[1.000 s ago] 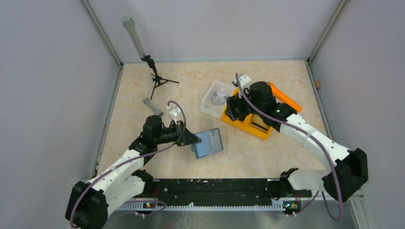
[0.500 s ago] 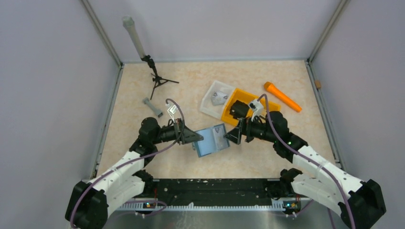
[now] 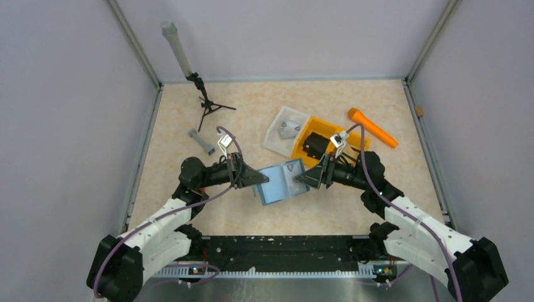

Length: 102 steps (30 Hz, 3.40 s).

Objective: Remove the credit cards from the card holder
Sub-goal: Remove the credit card from the card holder.

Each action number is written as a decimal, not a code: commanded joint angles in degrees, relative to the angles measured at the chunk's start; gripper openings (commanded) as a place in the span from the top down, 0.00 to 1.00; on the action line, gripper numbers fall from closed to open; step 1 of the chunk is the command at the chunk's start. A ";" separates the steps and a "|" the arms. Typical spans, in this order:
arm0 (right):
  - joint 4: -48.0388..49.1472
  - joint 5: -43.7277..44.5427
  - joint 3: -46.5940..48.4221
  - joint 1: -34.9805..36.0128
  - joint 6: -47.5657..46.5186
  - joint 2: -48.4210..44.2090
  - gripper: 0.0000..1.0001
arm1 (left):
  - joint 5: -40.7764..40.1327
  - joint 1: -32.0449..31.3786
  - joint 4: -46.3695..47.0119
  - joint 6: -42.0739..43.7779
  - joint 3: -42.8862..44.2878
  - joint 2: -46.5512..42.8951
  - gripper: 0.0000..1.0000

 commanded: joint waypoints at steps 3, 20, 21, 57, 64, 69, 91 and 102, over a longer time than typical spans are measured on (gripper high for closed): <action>13.78 -6.80 -2.78 -1.47 9.28 -2.02 0.49 | 0.83 0.34 8.91 -2.77 -1.00 1.79 1.00; 12.34 -6.86 -2.43 -1.46 12.96 -4.12 1.00 | -2.77 0.60 -12.02 11.32 3.25 -0.67 0.78; 10.88 -6.02 -2.17 -1.44 13.00 -4.31 1.00 | -4.54 0.67 -19.54 16.07 5.06 -1.24 0.71; 5.76 9.04 -0.68 2.02 10.40 -1.10 1.00 | -21.68 -14.27 -24.07 18.17 15.01 11.07 0.66; 10.34 6.04 -2.52 2.38 14.71 -1.04 1.00 | -20.75 -14.25 -19.40 15.95 13.95 13.07 0.63; 11.21 5.30 -2.99 2.73 15.38 -0.46 1.00 | -19.75 -14.31 -15.51 14.03 13.15 13.66 0.63; 23.95 1.29 -5.69 3.35 21.92 5.45 1.00 | -18.36 -14.30 7.77 4.27 7.03 14.27 0.79; 19.43 1.57 -4.04 3.97 19.21 4.32 1.00 | -17.04 -14.17 13.05 3.23 6.04 15.11 1.00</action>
